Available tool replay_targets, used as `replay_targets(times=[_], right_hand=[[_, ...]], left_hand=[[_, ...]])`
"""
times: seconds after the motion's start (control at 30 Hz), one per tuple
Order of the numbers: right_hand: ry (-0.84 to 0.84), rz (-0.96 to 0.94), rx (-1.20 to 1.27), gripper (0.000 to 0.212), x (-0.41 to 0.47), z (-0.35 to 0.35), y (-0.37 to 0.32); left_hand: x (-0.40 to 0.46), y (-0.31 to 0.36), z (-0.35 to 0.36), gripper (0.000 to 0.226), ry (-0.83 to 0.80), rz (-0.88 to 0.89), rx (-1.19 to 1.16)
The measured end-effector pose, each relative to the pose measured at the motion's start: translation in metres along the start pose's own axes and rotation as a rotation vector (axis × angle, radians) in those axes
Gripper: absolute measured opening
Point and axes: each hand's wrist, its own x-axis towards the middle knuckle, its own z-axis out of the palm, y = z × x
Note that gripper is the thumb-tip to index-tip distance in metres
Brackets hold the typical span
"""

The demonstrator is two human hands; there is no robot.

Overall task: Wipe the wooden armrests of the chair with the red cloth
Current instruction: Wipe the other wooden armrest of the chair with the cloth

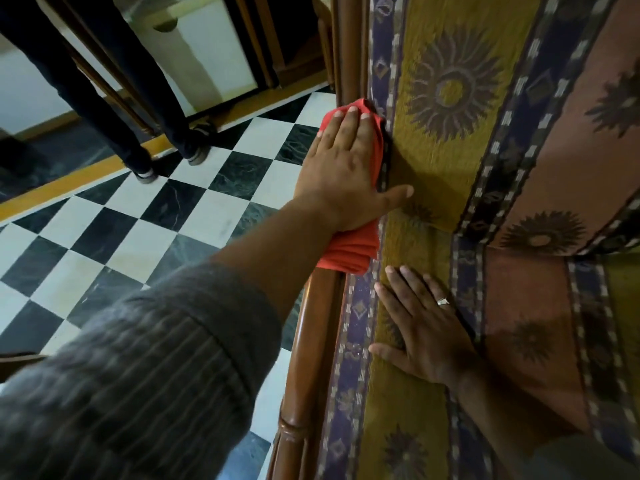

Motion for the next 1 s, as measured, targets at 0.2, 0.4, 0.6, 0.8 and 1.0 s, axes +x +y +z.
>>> replay_targets(times=[0.2,0.4,0.6,0.8,1.0], right_hand=[[-0.035,-0.015,-0.039,0.097,0.001,-0.002,0.001],[-0.094,-0.001,-0.049,0.095,0.003,-0.012,-0.004],[-0.110,0.025,-0.024,0.101,0.000,-0.017,-0.011],[-0.133,0.064,-0.010,0.099,-0.023,-0.022,-0.023],[-0.281,0.140,-0.028,0.091,-0.071,-0.014,-0.049]], left_hand=[[-0.033,0.009,0.002,0.117,0.022,-0.138,-0.094],[-0.159,0.022,-0.003,0.113,-0.106,0.106,-0.051],[-0.196,0.017,0.001,0.105,-0.141,0.129,-0.069],[-0.196,0.019,0.010,0.103,-0.062,0.103,-0.094],[-0.254,0.033,0.015,0.104,-0.068,0.098,-0.014]])
